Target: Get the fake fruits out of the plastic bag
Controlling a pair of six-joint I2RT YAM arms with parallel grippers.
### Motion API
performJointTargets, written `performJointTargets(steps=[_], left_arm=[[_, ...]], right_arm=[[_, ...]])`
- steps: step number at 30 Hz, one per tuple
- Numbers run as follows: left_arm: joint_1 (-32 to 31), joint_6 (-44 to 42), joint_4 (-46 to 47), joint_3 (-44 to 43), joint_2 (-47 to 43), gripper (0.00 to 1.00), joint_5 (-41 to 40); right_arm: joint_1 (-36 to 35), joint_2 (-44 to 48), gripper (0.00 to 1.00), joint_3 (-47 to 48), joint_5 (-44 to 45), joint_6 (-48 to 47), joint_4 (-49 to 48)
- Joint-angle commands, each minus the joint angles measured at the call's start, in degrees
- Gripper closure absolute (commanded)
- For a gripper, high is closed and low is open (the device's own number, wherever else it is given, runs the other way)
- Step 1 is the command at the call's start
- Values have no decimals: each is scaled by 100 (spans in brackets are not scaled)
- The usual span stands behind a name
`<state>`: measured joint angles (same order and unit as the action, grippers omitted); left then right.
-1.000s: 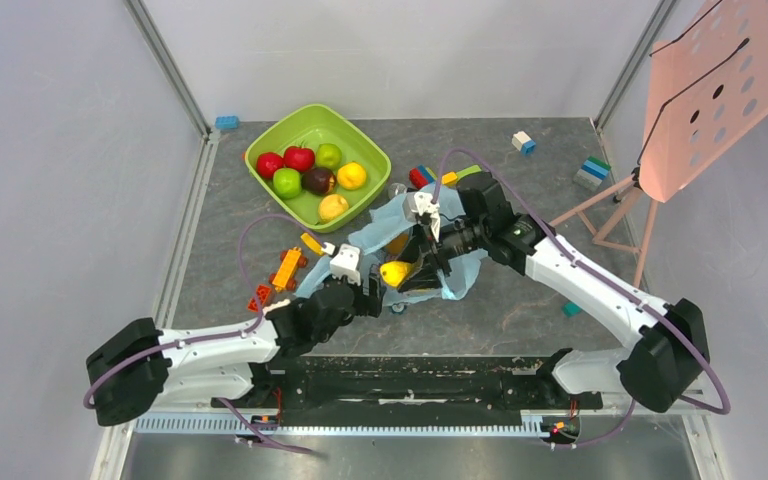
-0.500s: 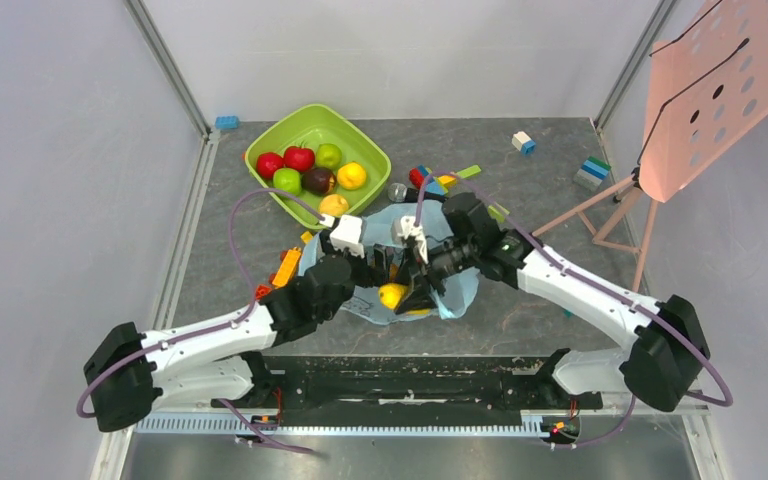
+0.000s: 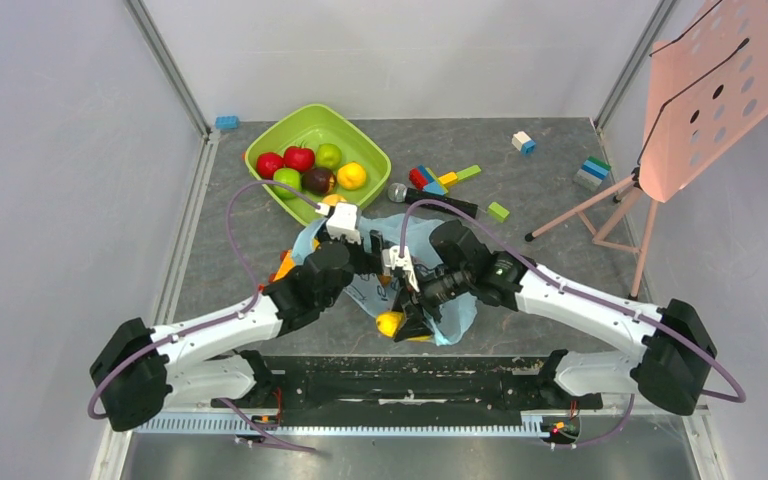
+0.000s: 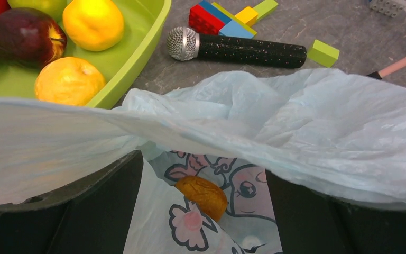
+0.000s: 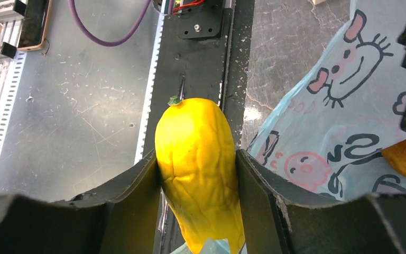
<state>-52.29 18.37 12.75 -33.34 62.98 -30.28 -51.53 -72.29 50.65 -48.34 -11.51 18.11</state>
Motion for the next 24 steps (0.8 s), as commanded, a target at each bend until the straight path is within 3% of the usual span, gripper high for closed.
performJointTargets(steps=[1, 7, 16, 20, 24], left_arm=[[61, -75, 343, -284, 164, 9, 208], [61, 253, 417, 173, 519, 9, 400], [61, 975, 656, 1425, 47, 10, 498], [39, 1120, 650, 1733, -80, 11, 559], [-30, 1283, 575, 1946, -256, 12, 550]], right_arm=[[-150, 319, 68, 59, 226, 410, -474], [-166, 462, 64, 1065, 1300, 1219, -925], [-156, 140, 67, 2303, 2482, 2155, -1766], [-7, -530, 67, 2982, 3548, 2227, -1533], [463, -1625, 67, 3907, 3921, 2290, -1052]])
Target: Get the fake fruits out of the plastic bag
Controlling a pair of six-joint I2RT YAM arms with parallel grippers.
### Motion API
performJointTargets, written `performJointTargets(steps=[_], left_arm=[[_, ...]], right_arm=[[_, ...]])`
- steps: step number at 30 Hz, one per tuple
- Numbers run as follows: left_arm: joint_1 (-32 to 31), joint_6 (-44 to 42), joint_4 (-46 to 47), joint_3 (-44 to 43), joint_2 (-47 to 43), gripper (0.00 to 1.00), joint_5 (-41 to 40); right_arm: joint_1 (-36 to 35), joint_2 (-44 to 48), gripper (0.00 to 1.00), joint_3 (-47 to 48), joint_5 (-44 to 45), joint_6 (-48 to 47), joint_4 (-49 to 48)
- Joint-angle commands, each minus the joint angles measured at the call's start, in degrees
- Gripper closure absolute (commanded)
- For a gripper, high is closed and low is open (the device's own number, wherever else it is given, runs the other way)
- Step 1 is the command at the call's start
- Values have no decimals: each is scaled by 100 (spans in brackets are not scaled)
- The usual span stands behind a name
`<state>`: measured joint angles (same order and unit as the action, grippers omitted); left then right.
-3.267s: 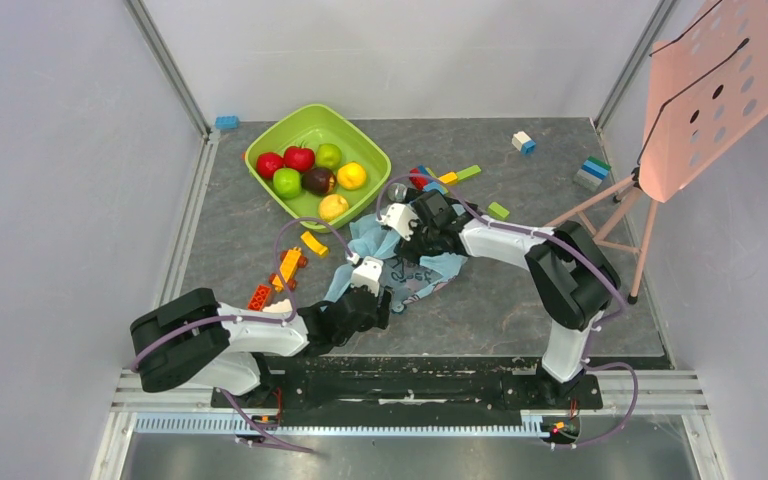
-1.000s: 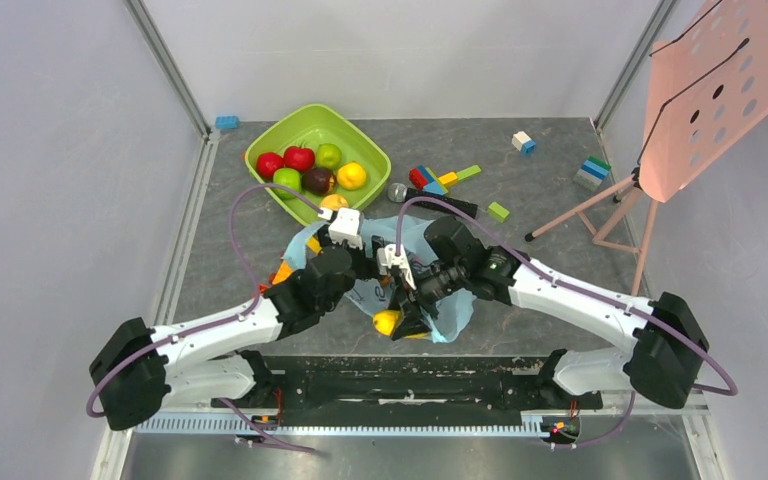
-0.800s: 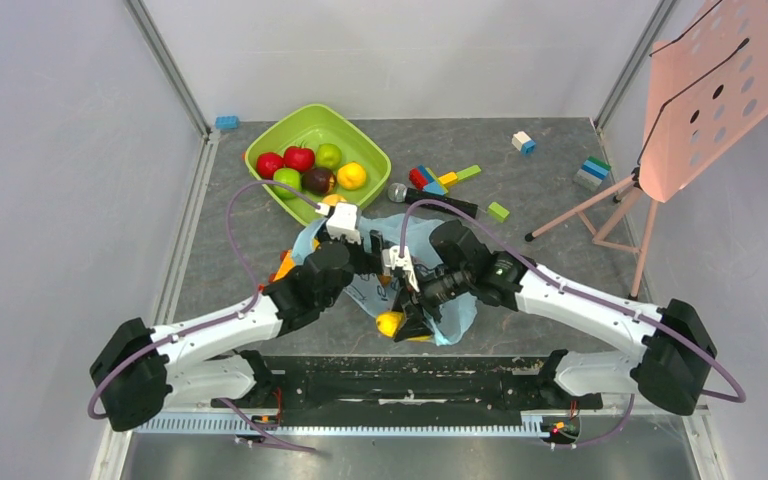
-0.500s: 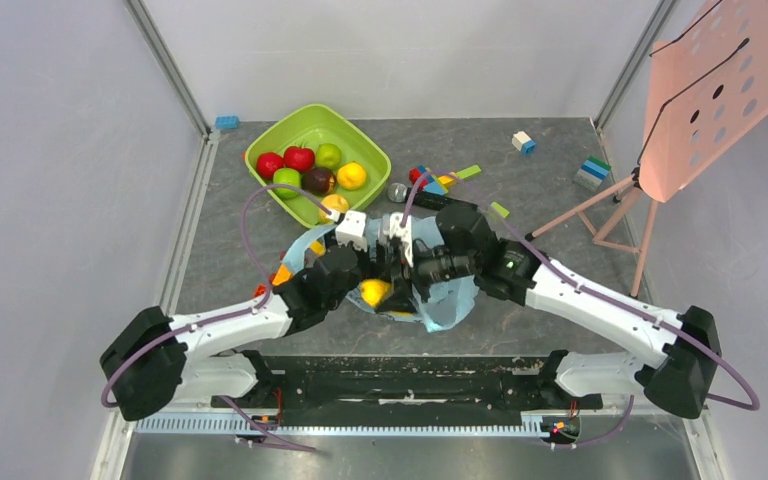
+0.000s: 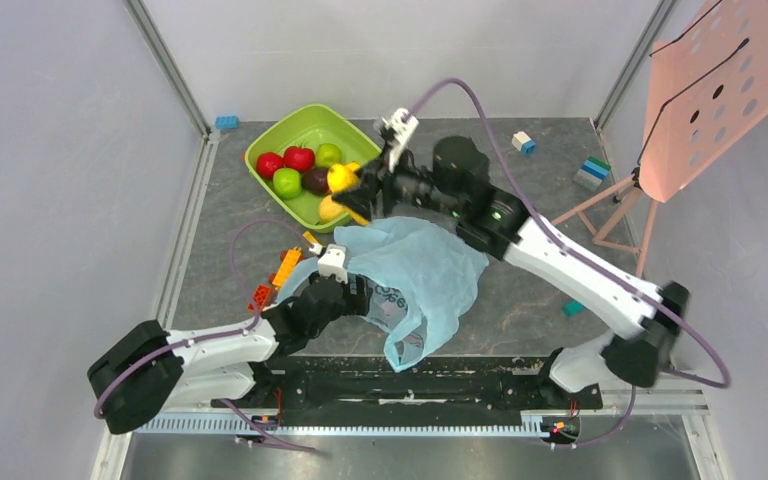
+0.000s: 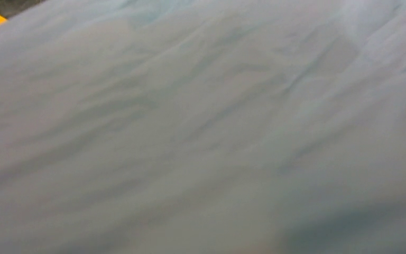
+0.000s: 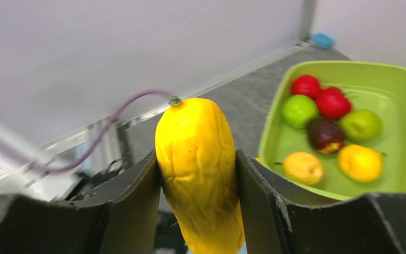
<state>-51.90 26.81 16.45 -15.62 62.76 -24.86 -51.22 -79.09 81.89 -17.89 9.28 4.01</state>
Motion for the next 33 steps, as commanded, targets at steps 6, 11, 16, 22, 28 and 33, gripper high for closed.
performJointTargets(steps=[6, 11, 16, 22, 28, 33], left_arm=[[-167, 697, -52, 481, -718, 12, -73], [-180, 771, -562, 571, -1291, 10, -244], [-179, 930, -853, 577, -1672, 8, -346], [-180, 958, -1004, 571, -1921, 6, -466], [-179, 906, -1218, 448, -2015, 5, -544], [-175, 928, -1364, 339, -2008, 4, -614]], right_arm=[[750, -2970, 65, 2426, 708, -554, 581], [903, -4134, 65, 3101, 693, -741, -71], [1158, -4908, 65, 3110, 735, -267, -1212], [1354, -5560, 64, 3126, 1225, -85, -2048], [1530, -5646, 61, 3113, 1752, -390, -2071], [1663, -5683, 42, 3131, 1747, -450, -1999]])
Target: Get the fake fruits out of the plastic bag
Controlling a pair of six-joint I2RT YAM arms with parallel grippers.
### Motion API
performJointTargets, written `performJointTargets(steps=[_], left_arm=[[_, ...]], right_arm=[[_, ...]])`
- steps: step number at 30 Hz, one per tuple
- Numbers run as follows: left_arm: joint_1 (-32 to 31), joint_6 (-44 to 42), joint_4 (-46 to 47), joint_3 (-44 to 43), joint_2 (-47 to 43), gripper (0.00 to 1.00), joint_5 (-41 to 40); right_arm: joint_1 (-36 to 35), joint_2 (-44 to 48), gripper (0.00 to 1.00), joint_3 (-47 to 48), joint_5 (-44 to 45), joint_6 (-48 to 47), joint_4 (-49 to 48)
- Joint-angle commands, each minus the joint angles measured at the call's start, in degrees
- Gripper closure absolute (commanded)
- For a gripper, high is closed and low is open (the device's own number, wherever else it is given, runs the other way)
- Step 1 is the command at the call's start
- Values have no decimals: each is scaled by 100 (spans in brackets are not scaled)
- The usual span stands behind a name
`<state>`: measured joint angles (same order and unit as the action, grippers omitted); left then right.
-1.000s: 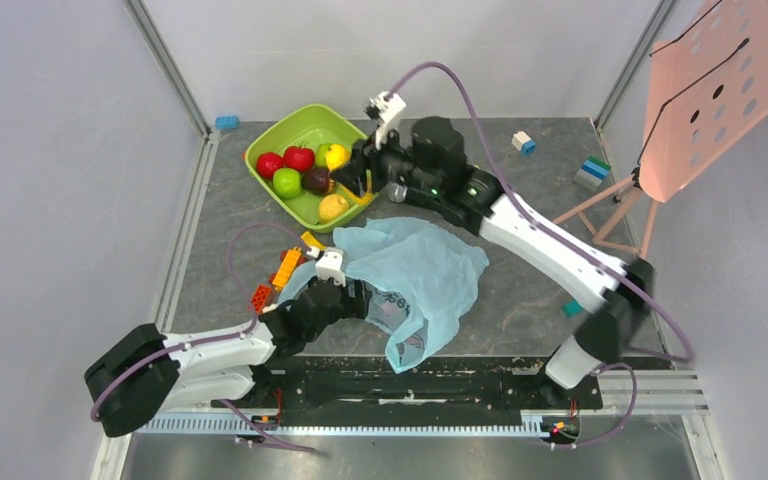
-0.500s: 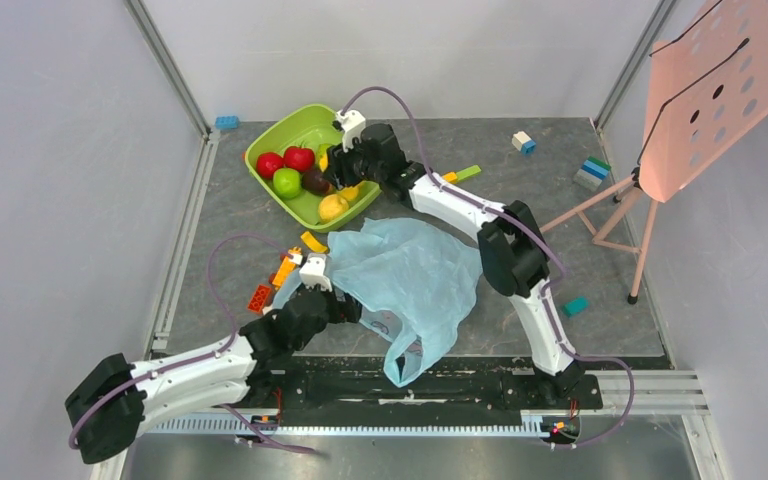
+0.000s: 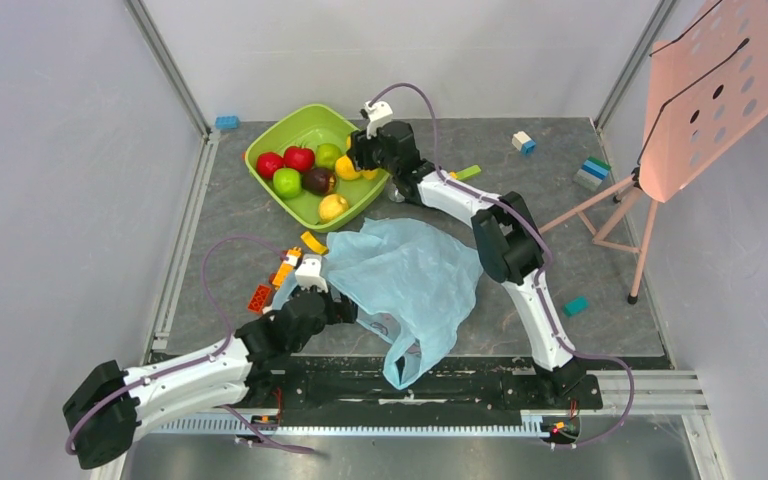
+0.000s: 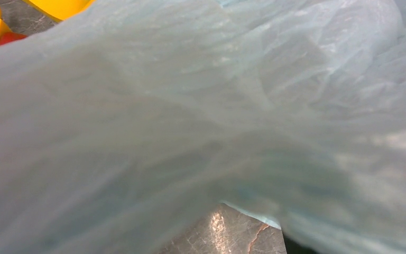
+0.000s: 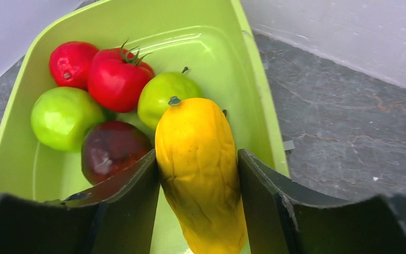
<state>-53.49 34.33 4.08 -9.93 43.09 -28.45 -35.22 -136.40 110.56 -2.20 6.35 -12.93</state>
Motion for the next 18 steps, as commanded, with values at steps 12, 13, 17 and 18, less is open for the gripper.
performJointTargets(steps=[12, 13, 17, 18], left_arm=[[-13, -20, -165, -384, 12, 0, -111], [-12, -78, -141, -388, 2, 0, -99], [-18, -333, -121, -547, -15, 0, -78], [-14, -383, -149, -608, -9, 0, -67]], right_arm=[[86, 1191, 17, -612, -41, -824, -94], [86, 1447, 17, -845, -16, -841, -39], [86, 2440, 20, -1487, 318, -741, 642], [85, 2674, 21, -1690, 296, -745, 787]])
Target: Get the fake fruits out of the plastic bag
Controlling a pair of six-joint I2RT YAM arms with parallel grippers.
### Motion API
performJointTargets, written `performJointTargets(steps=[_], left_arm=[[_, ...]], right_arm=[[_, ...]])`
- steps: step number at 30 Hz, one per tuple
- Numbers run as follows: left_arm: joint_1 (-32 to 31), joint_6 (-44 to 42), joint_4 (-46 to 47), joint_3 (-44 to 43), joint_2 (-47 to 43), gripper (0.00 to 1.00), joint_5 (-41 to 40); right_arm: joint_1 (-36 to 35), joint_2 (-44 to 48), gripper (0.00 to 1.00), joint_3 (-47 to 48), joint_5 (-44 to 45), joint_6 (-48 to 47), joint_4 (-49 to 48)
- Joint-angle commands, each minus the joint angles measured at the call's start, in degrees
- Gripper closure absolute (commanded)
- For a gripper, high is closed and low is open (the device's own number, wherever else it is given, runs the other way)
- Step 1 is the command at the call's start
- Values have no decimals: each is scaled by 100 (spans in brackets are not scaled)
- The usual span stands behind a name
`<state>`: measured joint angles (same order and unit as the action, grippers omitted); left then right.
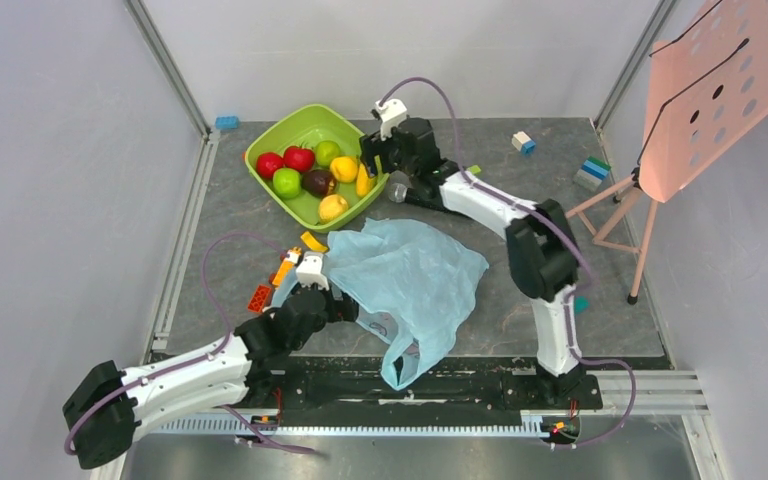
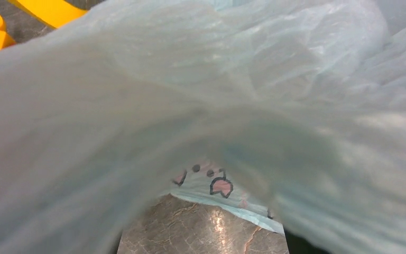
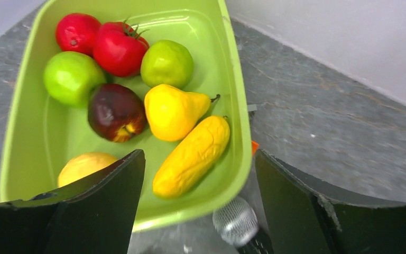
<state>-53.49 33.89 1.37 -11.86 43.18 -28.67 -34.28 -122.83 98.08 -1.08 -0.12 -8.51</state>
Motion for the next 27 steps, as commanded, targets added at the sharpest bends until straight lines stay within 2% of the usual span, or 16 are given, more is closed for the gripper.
performJointTargets(steps=[1, 9, 14, 17, 22, 25, 27], left_arm=[[-15, -385, 89, -505, -5, 0, -37], [-18, -515, 58, -1068, 431, 0, 227], [-16, -569, 92, -1336, 816, 0, 344], [-21, -576, 92, -1544, 1056, 0, 452], [-21, -576, 79, -1815, 1367, 0, 521], [-21, -590, 14, -1980, 1529, 0, 563], [-15, -598, -53, -2109, 1657, 0, 596]], right_arm=[[-8, 1625, 22, -733, 129, -98, 433], [-139, 4035, 18, -3212, -521, -201, 773], [-555, 5389, 8, -4162, -717, -582, 1268], [-723, 6160, 7, -4601, -1054, -523, 1308], [-1037, 6823, 6, -4890, -1633, -346, 1403], [-1361, 6943, 6, -5011, -1492, -405, 1462], [-1592, 6895, 6, -5067, -1100, -481, 1505]])
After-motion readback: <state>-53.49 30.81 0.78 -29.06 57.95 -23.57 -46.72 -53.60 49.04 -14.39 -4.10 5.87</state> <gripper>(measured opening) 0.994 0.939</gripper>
